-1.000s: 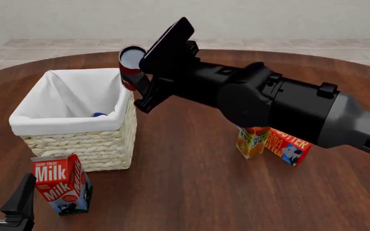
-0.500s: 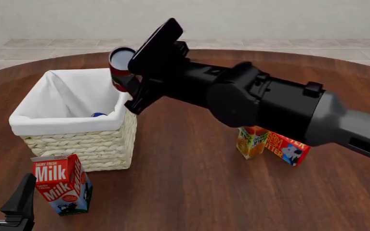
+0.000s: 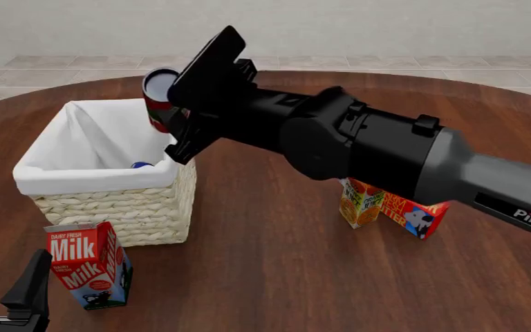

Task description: Pick up the alphabet soup and the tomato sauce, and put them in the basket.

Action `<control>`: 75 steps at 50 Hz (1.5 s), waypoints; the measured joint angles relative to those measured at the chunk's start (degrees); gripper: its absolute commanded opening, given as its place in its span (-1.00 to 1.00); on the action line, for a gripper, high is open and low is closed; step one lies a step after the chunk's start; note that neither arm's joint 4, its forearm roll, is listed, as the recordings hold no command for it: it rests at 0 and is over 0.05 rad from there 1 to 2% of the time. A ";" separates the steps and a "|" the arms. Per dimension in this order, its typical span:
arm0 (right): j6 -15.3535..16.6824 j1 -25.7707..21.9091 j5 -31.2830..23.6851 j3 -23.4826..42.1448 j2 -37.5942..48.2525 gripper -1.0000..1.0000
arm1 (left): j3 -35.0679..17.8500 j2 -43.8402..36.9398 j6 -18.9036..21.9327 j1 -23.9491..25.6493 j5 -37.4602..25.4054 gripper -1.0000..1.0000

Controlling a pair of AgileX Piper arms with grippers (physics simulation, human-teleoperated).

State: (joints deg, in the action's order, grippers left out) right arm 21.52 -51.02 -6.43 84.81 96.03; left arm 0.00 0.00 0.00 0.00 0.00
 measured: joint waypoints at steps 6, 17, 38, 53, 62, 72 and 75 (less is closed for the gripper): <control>-0.05 -0.18 -0.08 0.61 0.69 -1.00 | 0.00 0.00 0.00 0.00 0.00 1.00; -0.14 -0.40 -0.02 1.48 1.93 -1.00 | 0.00 0.00 0.00 0.00 0.00 1.00; 0.17 -0.92 -0.31 3.72 4.43 -1.00 | 0.00 0.00 0.00 0.00 0.00 1.00; 0.41 -1.58 -0.71 5.58 6.12 -1.00 | 0.00 0.00 0.00 0.00 0.00 1.00; 0.66 -1.80 -1.19 6.97 7.20 -1.00 | 0.00 0.00 0.00 0.00 0.00 1.00; 0.63 -1.82 -1.79 8.58 8.62 -1.00 | 0.00 0.00 0.00 0.00 0.00 1.00; 0.67 -1.80 -1.96 9.07 9.03 -1.00 | 0.00 0.00 0.00 0.00 0.00 1.00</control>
State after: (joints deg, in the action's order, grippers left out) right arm 22.19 -52.82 -8.40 93.88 105.06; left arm 0.00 0.00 0.00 0.00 0.00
